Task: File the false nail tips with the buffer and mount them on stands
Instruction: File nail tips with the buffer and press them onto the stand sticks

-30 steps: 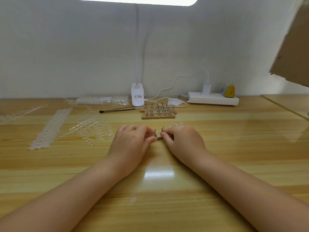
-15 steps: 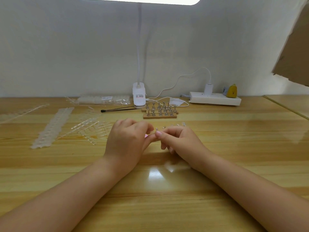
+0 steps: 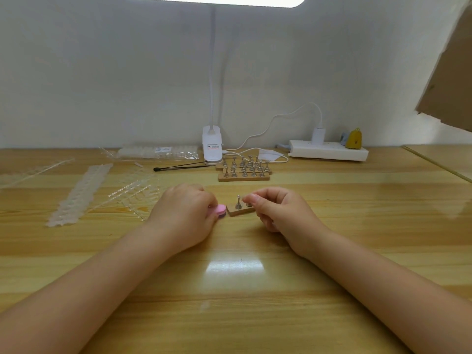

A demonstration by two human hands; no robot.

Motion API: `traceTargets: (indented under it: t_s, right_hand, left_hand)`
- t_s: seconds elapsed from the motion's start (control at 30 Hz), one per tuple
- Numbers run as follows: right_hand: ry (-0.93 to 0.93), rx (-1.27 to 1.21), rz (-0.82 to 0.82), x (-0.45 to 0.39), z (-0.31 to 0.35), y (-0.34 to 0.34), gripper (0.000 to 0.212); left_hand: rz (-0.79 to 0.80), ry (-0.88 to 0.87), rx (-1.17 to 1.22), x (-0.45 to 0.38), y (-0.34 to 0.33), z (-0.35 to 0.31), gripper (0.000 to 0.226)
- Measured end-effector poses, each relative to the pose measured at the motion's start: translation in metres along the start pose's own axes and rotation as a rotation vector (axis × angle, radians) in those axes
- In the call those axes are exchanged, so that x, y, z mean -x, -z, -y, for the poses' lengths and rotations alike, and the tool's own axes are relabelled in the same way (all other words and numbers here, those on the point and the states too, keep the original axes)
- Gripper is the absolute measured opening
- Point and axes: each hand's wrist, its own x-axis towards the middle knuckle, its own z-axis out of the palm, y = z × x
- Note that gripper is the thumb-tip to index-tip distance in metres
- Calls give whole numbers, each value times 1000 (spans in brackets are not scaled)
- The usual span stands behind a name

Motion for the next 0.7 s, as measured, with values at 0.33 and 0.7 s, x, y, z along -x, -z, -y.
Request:
traceTargets:
  t_s: [0.33, 0.7]
  right_hand:
    - [71, -183, 71, -1, -4, -3, 10]
    - [28, -243, 202, 0, -1, 0, 9]
  left_hand:
    - [-486, -323, 382, 5, 4, -27, 17]
    - [-446, -386, 413, 7, 2, -23, 28]
